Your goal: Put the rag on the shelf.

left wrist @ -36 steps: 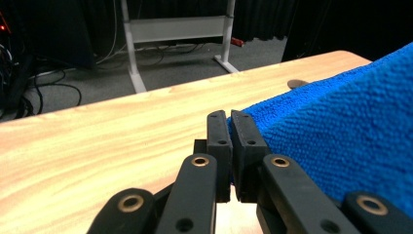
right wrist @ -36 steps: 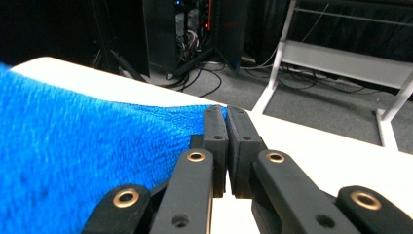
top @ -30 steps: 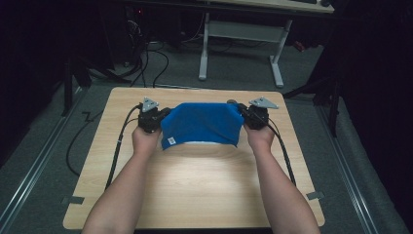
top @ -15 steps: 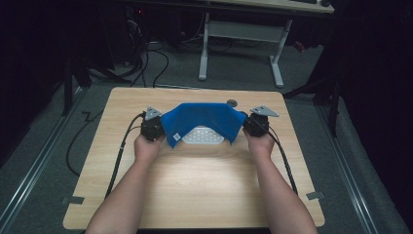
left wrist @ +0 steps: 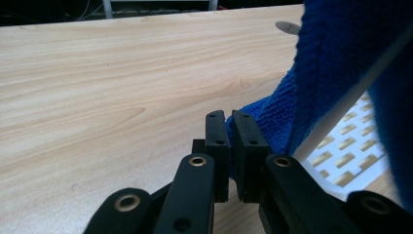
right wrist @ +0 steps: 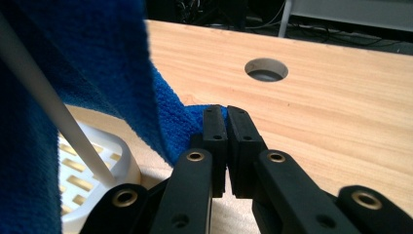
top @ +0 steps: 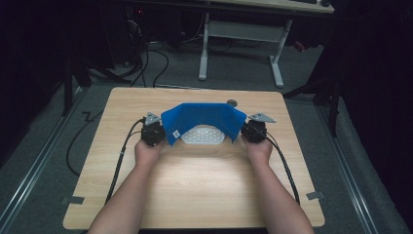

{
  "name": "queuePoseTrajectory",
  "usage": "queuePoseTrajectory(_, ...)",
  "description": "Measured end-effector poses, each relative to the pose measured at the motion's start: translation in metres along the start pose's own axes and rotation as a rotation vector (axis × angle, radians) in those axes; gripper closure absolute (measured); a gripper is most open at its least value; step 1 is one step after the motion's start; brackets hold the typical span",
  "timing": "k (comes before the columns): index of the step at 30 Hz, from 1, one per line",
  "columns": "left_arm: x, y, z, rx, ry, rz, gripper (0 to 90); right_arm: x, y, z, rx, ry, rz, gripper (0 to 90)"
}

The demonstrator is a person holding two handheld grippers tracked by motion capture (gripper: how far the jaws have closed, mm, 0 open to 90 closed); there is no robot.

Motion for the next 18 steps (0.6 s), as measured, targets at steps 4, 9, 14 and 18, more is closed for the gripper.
queuePoseTrajectory(4,-0.001,0.003,0.003,0.011,0.011,0.017,73.0,0.0,0.004,0.003,0.01,-0.004,-0.007,79.0)
queuePoseTrajectory(9,-0.006,0.011,0.011,0.03,0.022,0.045,64.2,0.007,0.011,0.011,0.03,-0.028,-0.019,71.9)
queuePoseTrajectory(14,-0.009,0.013,0.02,0.03,0.041,0.019,62.8,0.012,0.014,0.019,0.033,-0.039,-0.008,71.6)
queuePoseTrajectory(18,-0.01,0.015,0.025,0.039,0.044,0.019,62.8,0.015,0.015,0.022,0.037,-0.046,-0.002,71.2)
Point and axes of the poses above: each handheld gripper's, and its own axes: z roughly backward along the jaws, y roughly out of its top, x roughly to its right, the point moved 8 cm from there along -z, roughly forward along the jaws, and after that the axes turned 11 degrees about z, right-handed, at the moved point
